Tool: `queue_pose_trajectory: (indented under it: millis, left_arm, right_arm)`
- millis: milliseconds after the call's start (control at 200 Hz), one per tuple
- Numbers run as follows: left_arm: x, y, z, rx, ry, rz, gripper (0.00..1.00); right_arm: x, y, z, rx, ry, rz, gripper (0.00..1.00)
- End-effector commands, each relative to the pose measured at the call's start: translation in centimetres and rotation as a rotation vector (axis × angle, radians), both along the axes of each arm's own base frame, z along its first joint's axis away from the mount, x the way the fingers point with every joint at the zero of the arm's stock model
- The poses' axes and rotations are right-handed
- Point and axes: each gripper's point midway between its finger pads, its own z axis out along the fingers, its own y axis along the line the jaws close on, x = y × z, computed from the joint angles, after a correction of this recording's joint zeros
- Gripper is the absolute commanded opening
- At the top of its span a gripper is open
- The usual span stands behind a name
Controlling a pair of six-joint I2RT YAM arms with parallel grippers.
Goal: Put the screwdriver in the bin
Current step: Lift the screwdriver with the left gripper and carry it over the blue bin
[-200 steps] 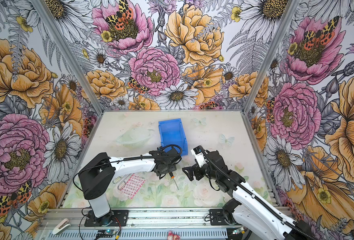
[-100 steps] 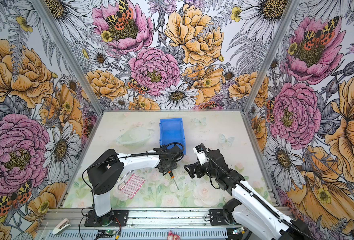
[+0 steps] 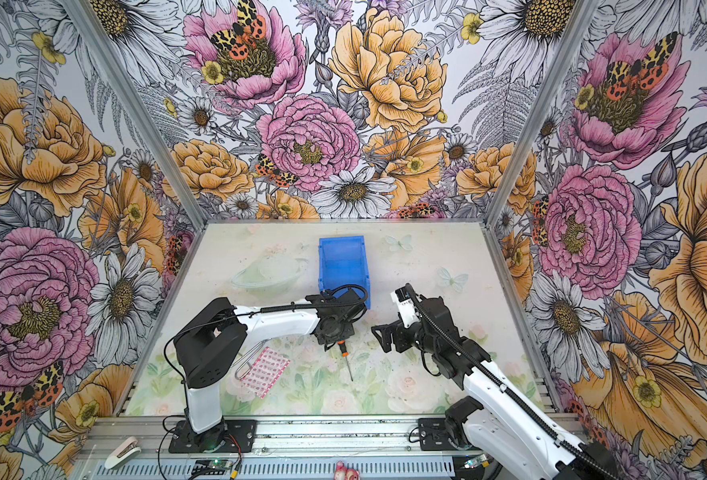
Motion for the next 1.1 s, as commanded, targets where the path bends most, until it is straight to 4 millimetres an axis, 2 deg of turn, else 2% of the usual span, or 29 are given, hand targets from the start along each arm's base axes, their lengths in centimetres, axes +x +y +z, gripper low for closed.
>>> queue_pose_trajectory:
  millis: [0, 120, 140, 205, 355, 571, 731, 741, 756, 921, 1091]
  left_arm:
    - [-0.4, -0.9, 2.5, -0.041, -0.022, -0.054, 0.05]
    - [-0.4, -1.2, 4.1, -0.042, -0.043, -0.079, 0.06]
    - [-0.2, -1.4, 5.7, -0.068, -0.066, -0.081, 0.06]
    - [0.0, -1.6, 7.0, -0.079, -0.081, -0.096, 0.06]
    - [1.9, -1.4, 10.4, -0.053, -0.163, -0.116, 0.05]
    - [6.1, -1.2, 15.1, -0.076, -0.26, -0.114, 0.03]
    - [10.2, 0.2, 18.4, -0.079, -0.336, -0.096, 0.03]
    - [10.6, 0.2, 17.4, -0.062, -0.322, -0.096, 0.03]
    - [11.0, 0.4, 17.2, -0.053, -0.321, -0.095, 0.03]
    - [15.1, 2.3, 18.2, -0.022, -0.367, -0.048, 0.03]
    - [18.6, 2.9, 18.0, 0.011, -0.396, -0.023, 0.03]
  right_arm:
    - [0.2, 0.1, 1.1, 0.031, -0.03, -0.004, 1.0]
    - [0.2, -0.1, 1.4, 0.036, -0.038, -0.011, 1.0]
    - [0.2, -0.1, 1.4, 0.035, -0.04, -0.01, 1.0]
    - [0.2, -0.2, 1.5, 0.037, -0.044, -0.017, 1.0]
    - [0.3, -0.3, 1.6, 0.039, -0.049, -0.02, 0.99]
    - [0.3, -0.2, 1.7, 0.039, -0.045, -0.017, 0.99]
    - [0.4, -0.3, 1.7, 0.031, -0.043, -0.022, 1.0]
    - [0.4, -0.3, 1.8, 0.031, -0.043, -0.023, 1.0]
    - [0.5, -0.4, 1.8, 0.03, -0.044, -0.024, 0.99]
    - [0.5, -0.4, 1.8, 0.026, -0.04, -0.026, 1.0]
    - [0.8, -0.3, 2.0, 0.02, -0.032, -0.026, 1.0]
